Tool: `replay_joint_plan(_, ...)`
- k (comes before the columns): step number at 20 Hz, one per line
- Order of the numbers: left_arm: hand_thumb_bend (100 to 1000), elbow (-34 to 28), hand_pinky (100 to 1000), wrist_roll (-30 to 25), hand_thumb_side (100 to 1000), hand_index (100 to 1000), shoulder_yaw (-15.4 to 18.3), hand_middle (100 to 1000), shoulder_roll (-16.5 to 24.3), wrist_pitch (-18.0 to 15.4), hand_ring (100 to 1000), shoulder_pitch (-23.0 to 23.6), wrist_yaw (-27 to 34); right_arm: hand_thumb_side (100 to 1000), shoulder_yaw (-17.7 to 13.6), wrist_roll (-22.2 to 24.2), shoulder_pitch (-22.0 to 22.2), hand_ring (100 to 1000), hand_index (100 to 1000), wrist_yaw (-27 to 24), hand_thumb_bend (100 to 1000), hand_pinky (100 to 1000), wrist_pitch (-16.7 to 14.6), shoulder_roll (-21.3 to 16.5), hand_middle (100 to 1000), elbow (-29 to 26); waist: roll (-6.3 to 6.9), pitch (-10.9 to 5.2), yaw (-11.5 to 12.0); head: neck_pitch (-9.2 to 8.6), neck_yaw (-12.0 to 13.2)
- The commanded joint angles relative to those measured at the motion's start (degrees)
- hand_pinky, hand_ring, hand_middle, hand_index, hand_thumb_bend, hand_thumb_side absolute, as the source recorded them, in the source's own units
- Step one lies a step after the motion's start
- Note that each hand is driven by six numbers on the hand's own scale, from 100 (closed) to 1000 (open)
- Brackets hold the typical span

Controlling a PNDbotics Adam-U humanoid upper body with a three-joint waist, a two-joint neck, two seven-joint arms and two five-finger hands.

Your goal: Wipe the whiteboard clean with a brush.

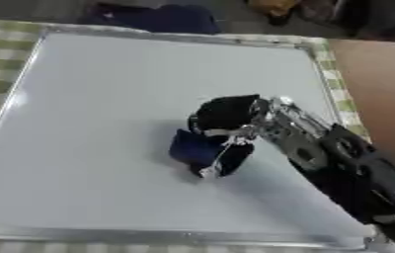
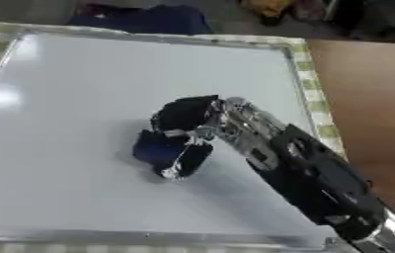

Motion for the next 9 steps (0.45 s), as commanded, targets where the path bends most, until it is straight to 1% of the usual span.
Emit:
replay_joint_plan(1, 119, -1.12, 533, 0.01, 991, 539, 0.22, 591, 0.63, 0.15, 625, -0.62, 0.14, 647, 0.33, 0.42, -0.85, 350, 292, 0.96, 100, 235, -1.49, -0.37, 201, -0.05, 0.30, -1.19, 0.06, 0.27, -0.39)
replay_joint_plan(4, 119, -1.12, 533, 0.01, 990, 539, 0.21, 591, 0.64, 0.19, 625, -0.66, 0.12, 663, 0.86, 1.04, -0.75, 376, 285, 1.26, 100, 254, -2.58, -0.29, 241, -0.15, 0.26, -1.23, 0.04, 0.29, -0.44)
replay_joint_plan(5, 119, -1.12, 533, 0.02, 990, 539, 0.20, 591, 0.63, 0.20, 625, -0.68, 0.12, 663, 0.94, 1.25, -0.72, 376, 285, 1.28, 100, 254, -2.83, -0.23, 241, -0.14, 0.27, -1.24, 0.04, 0.30, -0.44)
replay_joint_plan(6, 119, -1.12, 532, 0.03, 990, 539, 0.20, 591, 0.63, 0.21, 625, -0.68, 0.13, 686, 0.99, 1.46, -0.69, 414, 269, 1.25, 100, 273, -3.03, -0.16, 320, -0.13, 0.29, -1.26, 0.05, 0.34, -0.43)
replay_joint_plan(7, 119, -1.12, 532, 0.04, 990, 539, 0.21, 591, 0.62, 0.20, 625, -0.66, 0.14, 686, 1.03, 1.67, -0.67, 414, 269, 1.17, 100, 273, -3.22, -0.11, 320, -0.11, 0.32, -1.28, 0.05, 0.37, -0.43)
replay_joint_plan(8, 119, -1.12, 532, 0.06, 990, 539, 0.22, 591, 0.62, 0.20, 625, -0.64, 0.15, 712, 1.03, 1.86, -0.64, 464, 242, 1.02, 100, 289, -3.38, -0.07, 398, -0.12, 0.36, -1.29, 0.05, 0.38, -0.40)
replay_joint_plan(9, 119, -1.12, 532, 0.09, 990, 539, 0.24, 591, 0.61, 0.19, 625, -0.61, 0.15, 730, 1.01, 2.07, -0.61, 501, 214, 0.77, 100, 310, -3.54, -0.07, 453, -0.16, 0.41, -1.31, 0.03, 0.40, -0.35)
